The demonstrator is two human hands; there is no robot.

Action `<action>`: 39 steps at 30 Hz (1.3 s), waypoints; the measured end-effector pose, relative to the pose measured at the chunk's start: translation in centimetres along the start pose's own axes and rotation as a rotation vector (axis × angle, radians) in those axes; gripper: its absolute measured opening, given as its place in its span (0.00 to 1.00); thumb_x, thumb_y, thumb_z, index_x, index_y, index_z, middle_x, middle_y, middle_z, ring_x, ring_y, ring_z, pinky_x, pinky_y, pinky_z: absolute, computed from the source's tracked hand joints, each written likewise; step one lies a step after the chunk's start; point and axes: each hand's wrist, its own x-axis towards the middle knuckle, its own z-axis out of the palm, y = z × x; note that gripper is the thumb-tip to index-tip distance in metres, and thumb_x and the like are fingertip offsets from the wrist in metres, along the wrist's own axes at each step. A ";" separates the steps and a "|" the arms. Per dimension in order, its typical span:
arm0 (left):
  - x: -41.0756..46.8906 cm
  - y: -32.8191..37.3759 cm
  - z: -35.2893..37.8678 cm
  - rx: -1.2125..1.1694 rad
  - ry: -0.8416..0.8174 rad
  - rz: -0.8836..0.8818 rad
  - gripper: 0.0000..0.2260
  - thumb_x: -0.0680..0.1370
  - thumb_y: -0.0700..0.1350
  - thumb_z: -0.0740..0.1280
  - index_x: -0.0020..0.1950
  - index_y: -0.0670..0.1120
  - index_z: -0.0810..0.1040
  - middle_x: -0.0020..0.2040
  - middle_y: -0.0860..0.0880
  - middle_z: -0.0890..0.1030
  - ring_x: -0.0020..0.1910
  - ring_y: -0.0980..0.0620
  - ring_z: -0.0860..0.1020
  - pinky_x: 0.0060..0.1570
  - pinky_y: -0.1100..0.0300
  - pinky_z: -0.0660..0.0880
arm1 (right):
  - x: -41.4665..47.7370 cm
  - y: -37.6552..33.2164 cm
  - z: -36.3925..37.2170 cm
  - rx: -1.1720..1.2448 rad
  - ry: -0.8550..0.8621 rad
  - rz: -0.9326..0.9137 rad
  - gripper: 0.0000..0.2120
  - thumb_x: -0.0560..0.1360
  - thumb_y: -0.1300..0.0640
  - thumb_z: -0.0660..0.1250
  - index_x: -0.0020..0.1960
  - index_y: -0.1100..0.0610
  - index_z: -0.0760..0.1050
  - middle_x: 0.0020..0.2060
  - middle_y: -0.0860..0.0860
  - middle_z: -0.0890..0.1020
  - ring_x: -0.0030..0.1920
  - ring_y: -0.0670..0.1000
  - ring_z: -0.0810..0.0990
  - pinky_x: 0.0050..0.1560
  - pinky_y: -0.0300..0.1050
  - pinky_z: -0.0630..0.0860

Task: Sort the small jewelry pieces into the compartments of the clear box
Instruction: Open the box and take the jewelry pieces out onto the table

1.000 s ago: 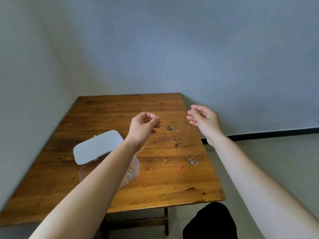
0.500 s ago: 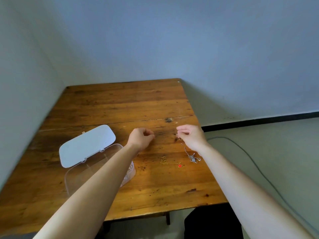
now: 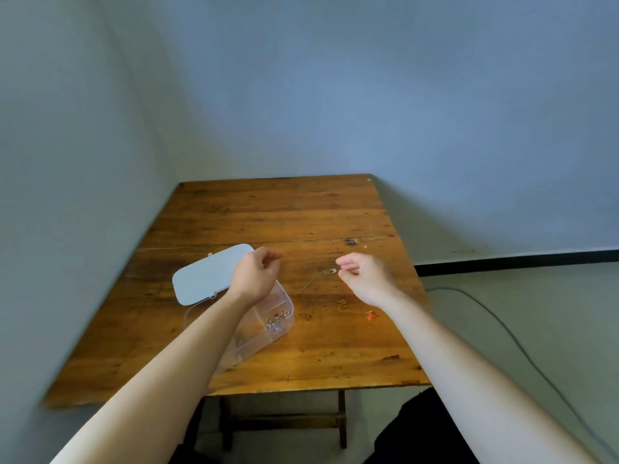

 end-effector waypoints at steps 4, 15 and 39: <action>-2.8 -2.7 -3.1 0.206 0.046 0.009 0.12 0.80 0.43 0.64 0.62 0.47 0.80 0.63 0.47 0.80 0.59 0.46 0.78 0.51 0.57 0.74 | -1.5 -2.5 2.4 -0.006 -0.093 -0.082 0.12 0.79 0.54 0.66 0.62 0.48 0.79 0.56 0.45 0.83 0.54 0.45 0.80 0.55 0.42 0.76; -8.1 -8.9 -4.7 0.518 0.095 0.046 0.16 0.80 0.43 0.63 0.67 0.49 0.77 0.75 0.48 0.70 0.76 0.47 0.62 0.75 0.47 0.56 | -3.4 -8.3 7.6 -0.481 -0.354 -0.351 0.14 0.79 0.54 0.60 0.57 0.49 0.84 0.57 0.49 0.84 0.56 0.54 0.81 0.44 0.44 0.71; -7.7 -9.4 -3.8 0.512 0.124 -0.054 0.20 0.77 0.38 0.67 0.68 0.50 0.76 0.76 0.49 0.66 0.76 0.48 0.60 0.72 0.46 0.60 | -1.3 -12.7 10.5 -0.792 -0.423 -0.127 0.13 0.71 0.62 0.74 0.55 0.58 0.81 0.48 0.54 0.81 0.46 0.56 0.79 0.42 0.47 0.75</action>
